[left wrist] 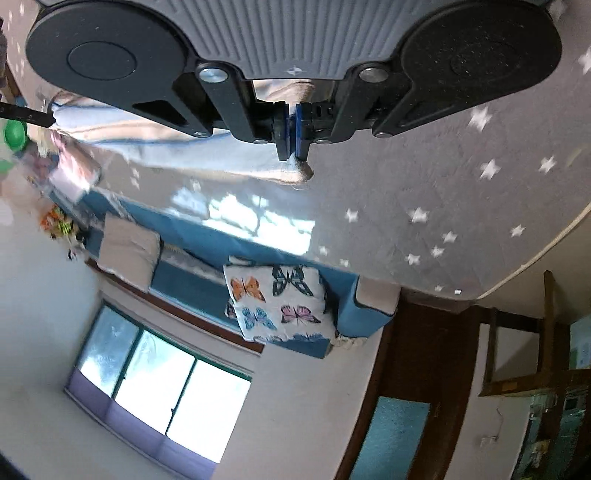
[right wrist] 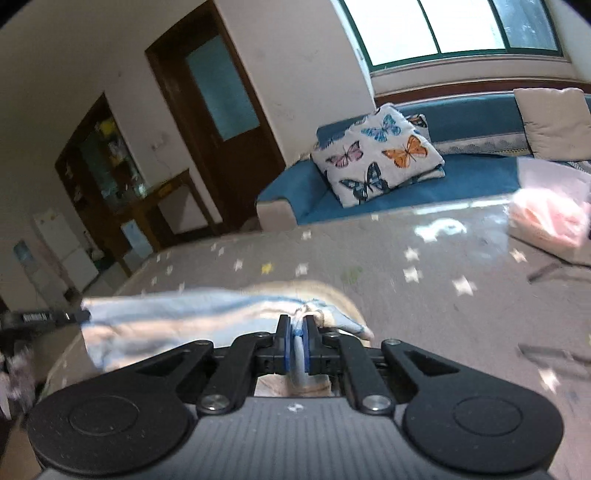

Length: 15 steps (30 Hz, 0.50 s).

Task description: Fold clothes

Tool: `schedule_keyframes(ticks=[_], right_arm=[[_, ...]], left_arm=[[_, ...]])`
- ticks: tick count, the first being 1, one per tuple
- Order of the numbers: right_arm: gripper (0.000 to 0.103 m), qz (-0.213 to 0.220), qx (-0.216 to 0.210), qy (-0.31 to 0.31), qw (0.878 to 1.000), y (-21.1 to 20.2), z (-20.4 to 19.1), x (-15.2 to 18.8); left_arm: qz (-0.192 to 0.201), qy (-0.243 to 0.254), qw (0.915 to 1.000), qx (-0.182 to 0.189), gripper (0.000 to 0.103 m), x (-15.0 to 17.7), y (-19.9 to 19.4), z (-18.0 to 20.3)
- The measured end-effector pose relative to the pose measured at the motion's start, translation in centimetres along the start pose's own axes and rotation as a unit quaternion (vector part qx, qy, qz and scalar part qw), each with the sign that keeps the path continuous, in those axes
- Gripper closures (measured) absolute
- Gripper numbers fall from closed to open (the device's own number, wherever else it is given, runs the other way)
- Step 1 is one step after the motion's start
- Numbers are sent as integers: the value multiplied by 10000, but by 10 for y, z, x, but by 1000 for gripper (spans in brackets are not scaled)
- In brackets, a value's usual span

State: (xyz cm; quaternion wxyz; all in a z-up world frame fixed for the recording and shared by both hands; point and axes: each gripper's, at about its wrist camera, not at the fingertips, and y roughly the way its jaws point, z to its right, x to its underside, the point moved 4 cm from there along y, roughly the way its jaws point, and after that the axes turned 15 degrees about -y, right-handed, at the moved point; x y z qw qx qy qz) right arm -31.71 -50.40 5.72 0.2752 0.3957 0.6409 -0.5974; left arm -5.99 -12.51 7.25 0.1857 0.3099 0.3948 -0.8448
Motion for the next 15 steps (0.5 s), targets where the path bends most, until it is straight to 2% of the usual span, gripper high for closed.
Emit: schedule_keyframes(ticks=[5,7,11,13,14,15], right_arm=[[97,-921,-45,-270,9954,-3,-14,51],[94,-1194,-146,-356,9921,-3,-19,64],[91,-1204,-126,-386,9919,-13,-17,63],[83,-1077,-73,-277,9938,-15,-10,56],[75,-1017,-49,-202,9946,-16,-6,52],[74,-953,15,-91,9954,-13,1,47]], left_arm=[[-454,48,9986,-263,100,37,-6,-24],[-601,21,9974,-394,100,47,-6,-33],[-738,39,9960,-494,100,59,-7,-41],[-745,99,9959,-511,100,62,-6,-40],[-747,118,9958,-518,100,63,-6,-39],[-750,127,9957,-526,100,64,-6,-39]])
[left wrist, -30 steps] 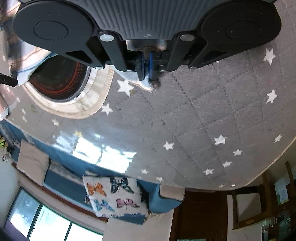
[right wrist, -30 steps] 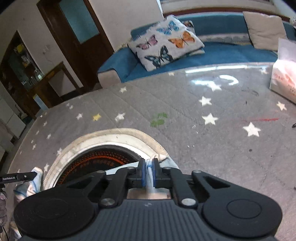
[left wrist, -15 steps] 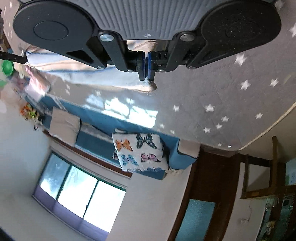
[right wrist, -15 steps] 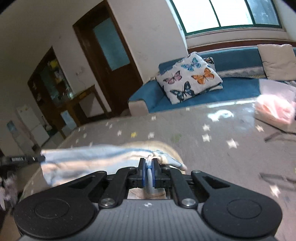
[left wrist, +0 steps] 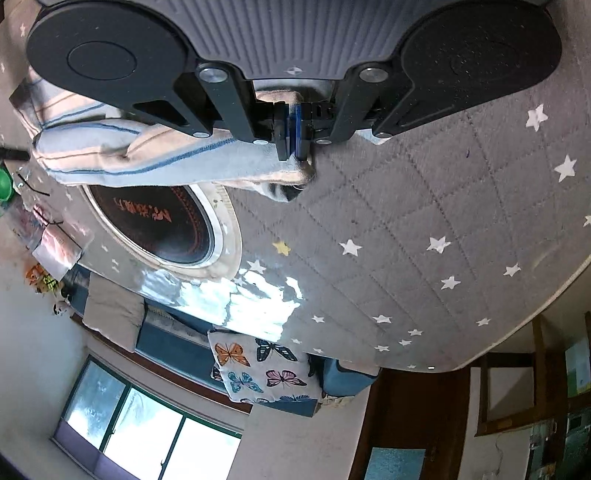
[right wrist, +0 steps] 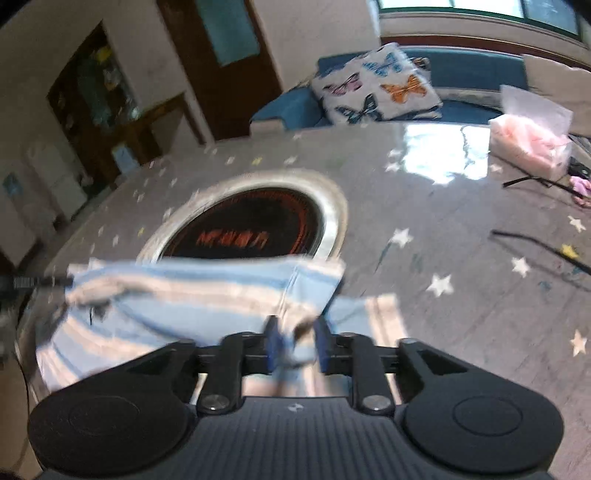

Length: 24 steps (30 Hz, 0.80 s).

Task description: Fold clothes

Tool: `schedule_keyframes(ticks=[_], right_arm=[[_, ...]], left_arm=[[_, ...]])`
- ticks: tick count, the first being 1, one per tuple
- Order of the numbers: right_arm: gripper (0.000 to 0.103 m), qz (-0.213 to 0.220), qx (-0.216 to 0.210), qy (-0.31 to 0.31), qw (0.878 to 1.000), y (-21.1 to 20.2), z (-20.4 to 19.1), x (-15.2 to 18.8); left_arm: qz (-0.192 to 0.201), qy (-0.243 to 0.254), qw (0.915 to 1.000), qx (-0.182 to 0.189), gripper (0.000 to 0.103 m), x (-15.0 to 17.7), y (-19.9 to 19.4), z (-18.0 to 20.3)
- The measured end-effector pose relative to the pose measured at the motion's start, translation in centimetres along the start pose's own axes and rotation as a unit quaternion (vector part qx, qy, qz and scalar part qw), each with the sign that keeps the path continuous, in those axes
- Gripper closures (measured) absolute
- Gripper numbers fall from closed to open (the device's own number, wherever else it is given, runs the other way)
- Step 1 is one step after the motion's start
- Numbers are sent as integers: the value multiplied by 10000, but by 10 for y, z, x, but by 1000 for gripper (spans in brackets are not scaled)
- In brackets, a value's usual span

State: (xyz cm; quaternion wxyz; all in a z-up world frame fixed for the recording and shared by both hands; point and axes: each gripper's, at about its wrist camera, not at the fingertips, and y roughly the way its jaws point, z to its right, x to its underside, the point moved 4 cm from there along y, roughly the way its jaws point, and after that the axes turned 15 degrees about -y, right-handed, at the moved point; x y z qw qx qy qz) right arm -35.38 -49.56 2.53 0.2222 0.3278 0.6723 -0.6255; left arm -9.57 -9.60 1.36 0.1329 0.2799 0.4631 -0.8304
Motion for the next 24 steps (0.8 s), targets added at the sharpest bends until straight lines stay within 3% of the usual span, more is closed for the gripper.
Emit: schedule_keyframes(ticks=[4,8,10,11,15,24], right_arm=[[74,31,63,351,9994,20,19,-12],[74,-240,-89,647,9976,58,33,-15],[83,-337,-173,671,9970,68,33,-14],[94,-337,-194,674,9970,70,32,-13],[99,-85,-36,357,9993,61,26,-30],[99,413,740,-386,9956,66,36,-119]], left_arm=[[1,17,10000,-29,100,-2,3,1],[63,70,9999,-38,100,-6,1,3],[94,122,9999,-58,100,-10,1,6],[111,142,9998,-68,100,-13,1,8],[276,252,9992,-115,100,-35,8,22],[952,812,9919,-231,100,-121,51,80]])
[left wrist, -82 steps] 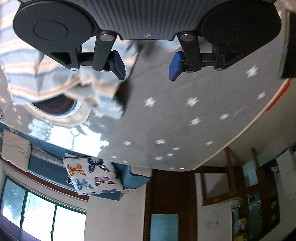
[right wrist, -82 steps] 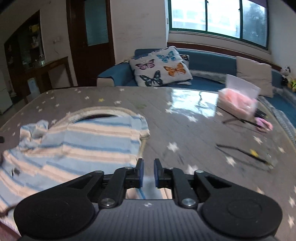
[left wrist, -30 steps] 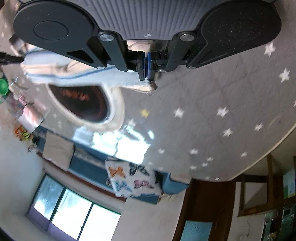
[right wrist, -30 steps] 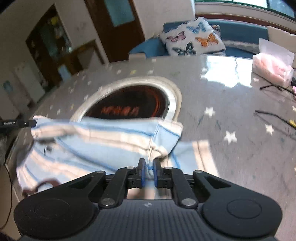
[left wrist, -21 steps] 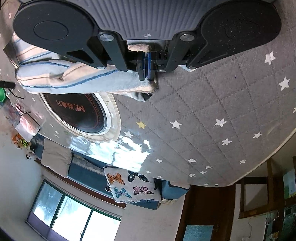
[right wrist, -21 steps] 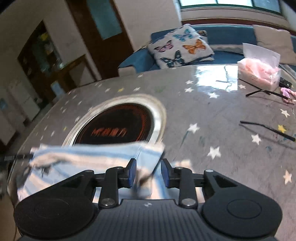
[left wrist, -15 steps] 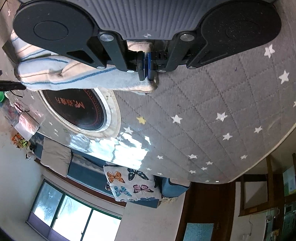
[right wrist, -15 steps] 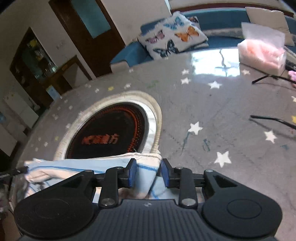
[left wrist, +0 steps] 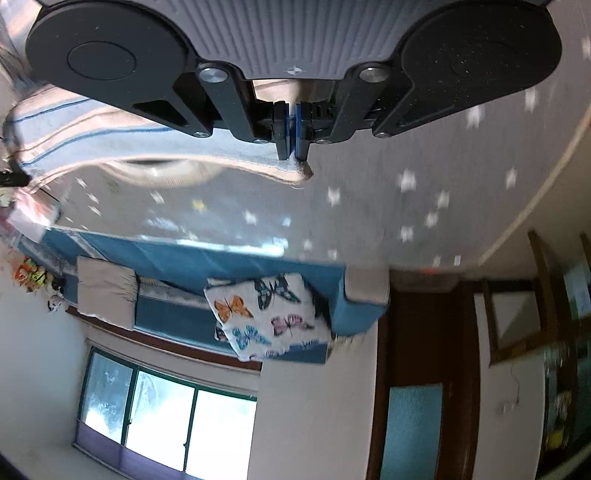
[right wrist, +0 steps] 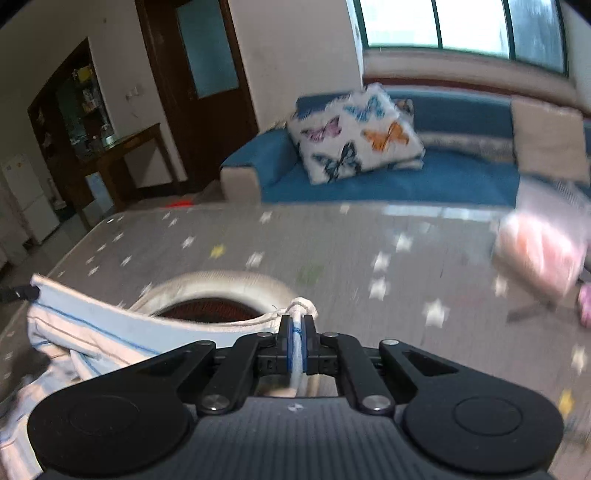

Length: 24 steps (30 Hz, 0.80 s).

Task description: Fold clothes

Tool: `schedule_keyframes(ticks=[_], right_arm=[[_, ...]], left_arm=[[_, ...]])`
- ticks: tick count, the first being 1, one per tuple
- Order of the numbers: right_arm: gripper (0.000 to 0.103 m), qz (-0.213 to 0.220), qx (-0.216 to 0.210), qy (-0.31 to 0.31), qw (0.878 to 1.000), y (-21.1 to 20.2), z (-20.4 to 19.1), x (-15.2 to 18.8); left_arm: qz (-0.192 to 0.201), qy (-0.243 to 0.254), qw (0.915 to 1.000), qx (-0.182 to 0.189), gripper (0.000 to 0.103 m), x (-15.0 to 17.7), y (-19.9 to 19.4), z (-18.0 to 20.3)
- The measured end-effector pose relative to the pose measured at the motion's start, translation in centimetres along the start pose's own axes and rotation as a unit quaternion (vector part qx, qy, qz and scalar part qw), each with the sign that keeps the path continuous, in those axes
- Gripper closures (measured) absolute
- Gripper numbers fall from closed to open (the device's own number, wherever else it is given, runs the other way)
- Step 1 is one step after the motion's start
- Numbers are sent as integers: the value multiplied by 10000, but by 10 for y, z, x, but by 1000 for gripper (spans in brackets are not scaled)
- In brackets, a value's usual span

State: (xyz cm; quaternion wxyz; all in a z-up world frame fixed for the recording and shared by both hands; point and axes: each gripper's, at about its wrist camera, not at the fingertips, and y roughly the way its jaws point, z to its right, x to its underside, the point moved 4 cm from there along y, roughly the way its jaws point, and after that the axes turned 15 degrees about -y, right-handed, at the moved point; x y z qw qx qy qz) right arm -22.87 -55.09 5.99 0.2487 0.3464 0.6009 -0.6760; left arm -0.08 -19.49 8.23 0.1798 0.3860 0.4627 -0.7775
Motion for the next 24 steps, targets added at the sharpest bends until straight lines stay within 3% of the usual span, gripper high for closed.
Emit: schedule_keyframes(ticks=[5,10,15,18,21,23,24], right_arm=[[100,84,282,36,9996,33,16,-27],[100,26,571,107,9983,82,30,-33],[98,-512,811,43,9954,131,41,-22],[96,-701,815,66,9942,137,43,-17],[96,-726,793,22,9942,126,41,-16],[95,-697,763,-30,9946,110,38,-20],[94,-683,749,-59,9948,102,35,-22]], left_arm=[[63,131,9998,-128,100,-20,53,16],[-125,-25,9990,-427,100,-16,116,15],[-449,-248,9964,-680,97,-3,157,5],[-458,-205,9955,-799,96,-1,159,2],[-406,-232,9959,-769,82,-3,145,3],[-330,-191,9962,-779,59,-5,130,7],[-302,-161,9964,-780,58,-4,122,9]])
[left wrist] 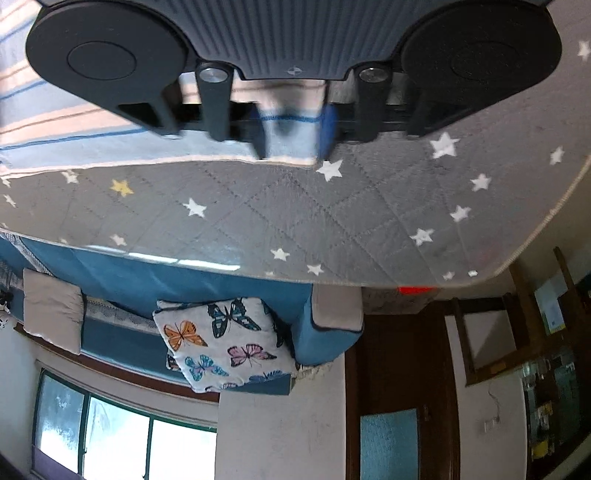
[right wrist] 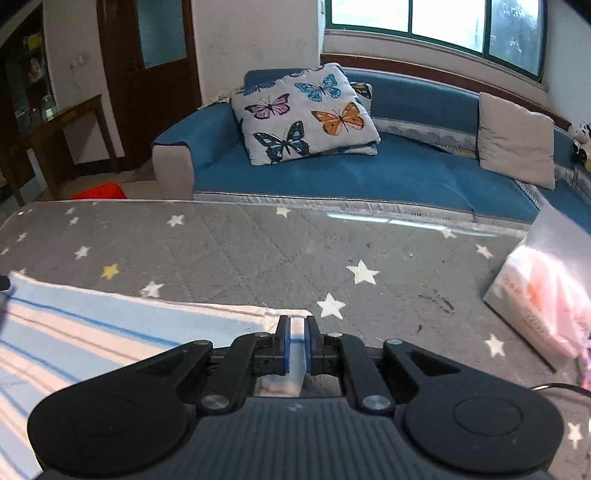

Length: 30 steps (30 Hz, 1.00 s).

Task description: Fold clothes

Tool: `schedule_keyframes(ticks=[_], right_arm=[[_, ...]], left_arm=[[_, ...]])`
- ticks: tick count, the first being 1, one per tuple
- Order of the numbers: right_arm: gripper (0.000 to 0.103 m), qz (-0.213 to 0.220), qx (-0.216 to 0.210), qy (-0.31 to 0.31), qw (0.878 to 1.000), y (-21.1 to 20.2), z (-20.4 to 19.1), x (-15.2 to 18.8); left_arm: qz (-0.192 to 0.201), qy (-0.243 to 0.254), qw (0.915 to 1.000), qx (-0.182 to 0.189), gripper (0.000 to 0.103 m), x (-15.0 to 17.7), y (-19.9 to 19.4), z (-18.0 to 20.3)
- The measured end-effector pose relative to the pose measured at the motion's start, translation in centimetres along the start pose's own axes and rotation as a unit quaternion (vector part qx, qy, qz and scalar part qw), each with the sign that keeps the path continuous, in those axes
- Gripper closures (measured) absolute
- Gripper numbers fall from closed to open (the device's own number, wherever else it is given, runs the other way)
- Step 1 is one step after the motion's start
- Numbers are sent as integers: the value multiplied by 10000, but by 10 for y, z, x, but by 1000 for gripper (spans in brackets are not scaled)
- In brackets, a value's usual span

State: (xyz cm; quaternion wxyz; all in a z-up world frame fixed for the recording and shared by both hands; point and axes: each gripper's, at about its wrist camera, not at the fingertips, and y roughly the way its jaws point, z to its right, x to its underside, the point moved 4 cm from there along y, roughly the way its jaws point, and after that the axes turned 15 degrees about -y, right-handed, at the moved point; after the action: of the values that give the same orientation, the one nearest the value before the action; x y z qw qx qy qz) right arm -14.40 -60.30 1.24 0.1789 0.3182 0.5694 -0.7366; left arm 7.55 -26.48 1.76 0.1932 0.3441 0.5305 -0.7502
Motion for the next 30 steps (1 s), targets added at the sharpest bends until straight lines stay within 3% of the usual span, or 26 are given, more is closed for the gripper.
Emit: schedule_keyframes(ticks=[3,5,10,12,19,30], right_arm=[[83,41,-40,-93,9999,-24,-6,-1],[80,36,-97,-191,9998,-40,-14,5],[73,-118,-377,-527,9978,-73,-46,36],[64,-195,-505,-643,9965,-82,-61,53],[60,-198,-776,-874,9929,-108,-110,109],[48,242,-947,-1531,9834,-154,-164,165]], left_arm=[[45,64,10000,-1,51,5,-26,0],[54,67,10000,2,45,13,-43,-2],[-104,283,9995,-73,41,50,-74,-10],[-188,349,9992,-75,41,69,-84,-16],[-292,409,9983,-307,41,125,-111,-44],[69,108,9990,-434,29,163,-156,-89]])
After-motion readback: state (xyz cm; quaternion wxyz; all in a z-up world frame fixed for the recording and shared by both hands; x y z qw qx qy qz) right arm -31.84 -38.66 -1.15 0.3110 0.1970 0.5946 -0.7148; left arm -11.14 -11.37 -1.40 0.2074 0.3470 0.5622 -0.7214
